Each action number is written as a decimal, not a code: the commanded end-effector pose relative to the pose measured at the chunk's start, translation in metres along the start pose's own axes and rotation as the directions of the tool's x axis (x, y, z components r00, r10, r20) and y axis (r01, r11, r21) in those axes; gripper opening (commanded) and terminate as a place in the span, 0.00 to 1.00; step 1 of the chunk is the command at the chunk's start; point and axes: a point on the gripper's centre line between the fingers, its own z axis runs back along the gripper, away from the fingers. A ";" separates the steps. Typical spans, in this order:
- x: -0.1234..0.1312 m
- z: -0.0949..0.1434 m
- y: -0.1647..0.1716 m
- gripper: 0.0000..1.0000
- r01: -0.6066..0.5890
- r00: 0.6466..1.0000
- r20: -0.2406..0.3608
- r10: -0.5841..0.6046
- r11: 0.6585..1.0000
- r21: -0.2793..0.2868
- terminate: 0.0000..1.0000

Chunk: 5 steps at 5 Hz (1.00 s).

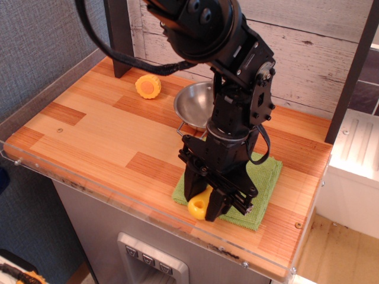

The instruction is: Move knife to left edge of table.

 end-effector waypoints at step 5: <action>-0.084 0.016 0.243 0.00 -0.283 0.958 -0.058 0.279 0.957 -0.066 0.00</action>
